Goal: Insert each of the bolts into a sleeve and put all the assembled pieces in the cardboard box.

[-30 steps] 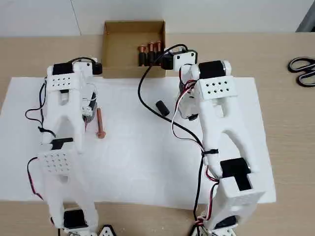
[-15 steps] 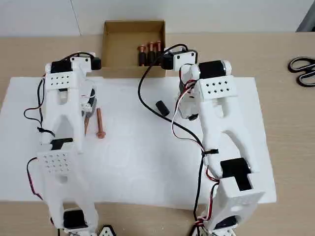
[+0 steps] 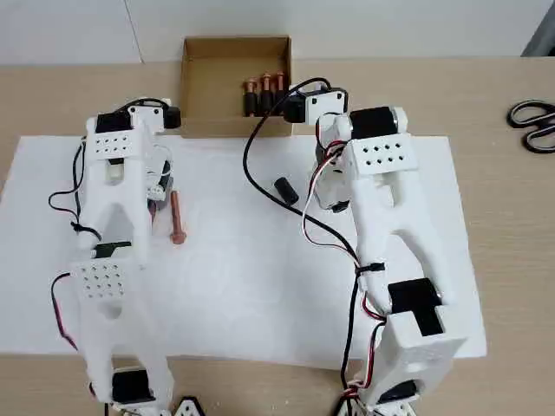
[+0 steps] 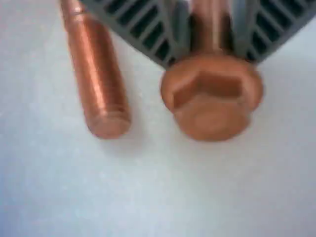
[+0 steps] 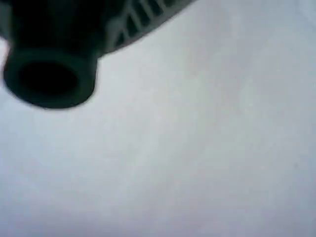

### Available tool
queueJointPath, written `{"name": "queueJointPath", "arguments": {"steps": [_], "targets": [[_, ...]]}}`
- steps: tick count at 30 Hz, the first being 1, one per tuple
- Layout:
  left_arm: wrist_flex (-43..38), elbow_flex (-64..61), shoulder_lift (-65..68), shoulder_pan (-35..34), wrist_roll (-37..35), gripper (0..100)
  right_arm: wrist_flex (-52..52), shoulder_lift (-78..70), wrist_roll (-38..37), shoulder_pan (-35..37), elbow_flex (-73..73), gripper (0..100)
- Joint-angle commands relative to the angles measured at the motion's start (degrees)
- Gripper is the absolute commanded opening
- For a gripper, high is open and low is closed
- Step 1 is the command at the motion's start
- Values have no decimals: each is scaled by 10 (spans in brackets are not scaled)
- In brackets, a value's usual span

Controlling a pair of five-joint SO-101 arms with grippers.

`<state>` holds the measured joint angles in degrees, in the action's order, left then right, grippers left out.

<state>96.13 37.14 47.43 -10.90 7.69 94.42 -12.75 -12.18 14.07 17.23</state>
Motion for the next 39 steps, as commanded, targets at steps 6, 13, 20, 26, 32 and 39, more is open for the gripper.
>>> {"name": "queueJointPath", "arguments": {"steps": [6, 13, 20, 26, 32, 39], "targets": [[-18, 22, 4, -3, -7, 62, -6, 35, 5, -4, 23, 3], [-16, 39, 7, -2, -13, 5, -6, 35, 5, -4, 23, 3], [-14, 40, 2, -1, -13, 6, -5, 35, 5, -5, 23, 3], [35, 76, -60, -1, -13, 6, -5, 39, 4, -5, 23, 3], [43, 72, -190, -3, -15, 6, 0, 40, 2, -5, 47, 3], [43, -6, -369, -4, -15, 6, 0, 100, 3, -2, 79, 3]]}}
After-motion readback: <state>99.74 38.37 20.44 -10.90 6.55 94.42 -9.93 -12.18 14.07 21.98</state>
